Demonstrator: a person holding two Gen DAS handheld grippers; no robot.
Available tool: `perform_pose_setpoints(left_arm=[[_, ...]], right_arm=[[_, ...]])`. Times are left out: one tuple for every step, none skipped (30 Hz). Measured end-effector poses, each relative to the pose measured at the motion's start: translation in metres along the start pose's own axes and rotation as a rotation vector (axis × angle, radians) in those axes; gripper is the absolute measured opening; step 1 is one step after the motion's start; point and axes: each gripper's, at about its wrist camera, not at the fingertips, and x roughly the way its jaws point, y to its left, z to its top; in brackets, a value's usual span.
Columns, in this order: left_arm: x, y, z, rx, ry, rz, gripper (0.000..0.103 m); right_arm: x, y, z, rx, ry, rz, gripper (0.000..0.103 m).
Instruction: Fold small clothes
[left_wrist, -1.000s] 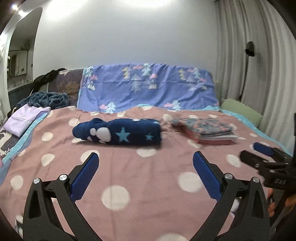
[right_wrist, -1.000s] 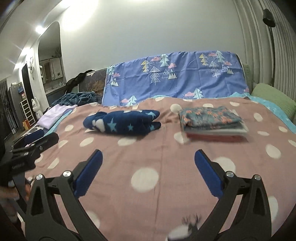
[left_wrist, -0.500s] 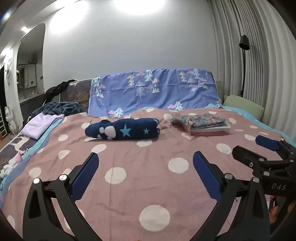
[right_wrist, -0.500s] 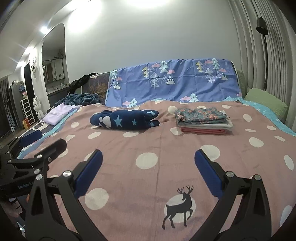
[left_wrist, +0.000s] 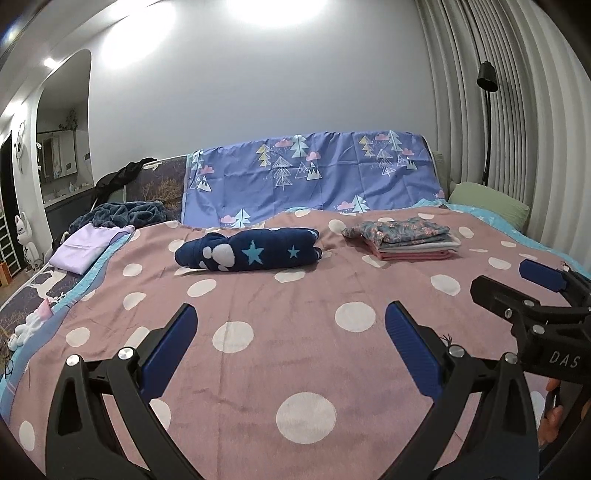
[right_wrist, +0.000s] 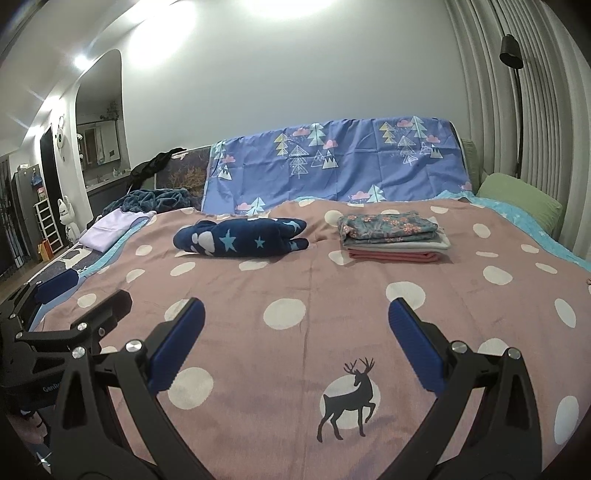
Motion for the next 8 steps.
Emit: perform_pose_setpoints(left_arm=[[0.0005,0.0006,0.0002,-0.006,0.005,0.001,0.102],[0.0017,0.0013,0.0001,-0.013,0.014,0.002,0.102],[0.0026,0.0018,-0.0002,-0.015,0.02,0.004,0.102],[0.0034,0.0017,-0.0005,-0.014,0.026,0.005,0.102],[0.0046,0.0017,-0.0012,-0.011,0.033,0.011,0.102],[0.0052,0.0013,-0.0018,-0.009,0.038,0.014,0.102],[0.0058,0.0011,-0.0027,-0.008,0.042,0.016,0.102],[0.0064,0.0008,-0.0034,-0.007,0.047,0.017,0.102]], right_arm=[[0.0,-0.0006,0.0004,0.001,0.0,-0.002,0.101],[-0.0005,-0.0007,0.0002,0.001,-0.001,-0.004,0.101],[-0.0006,-0.0008,-0.0001,0.0,0.0,-0.005,0.101],[-0.0006,-0.0007,-0.0004,-0.004,0.001,-0.008,0.101],[-0.0004,-0.0005,-0.0007,-0.006,0.002,-0.01,0.101],[0.0,-0.0006,-0.0006,-0.008,0.003,-0.013,0.101],[0.0002,-0.0007,-0.001,-0.01,0.004,-0.015,0.101],[0.0005,-0.0003,-0.0015,-0.011,0.005,-0.017,0.101]])
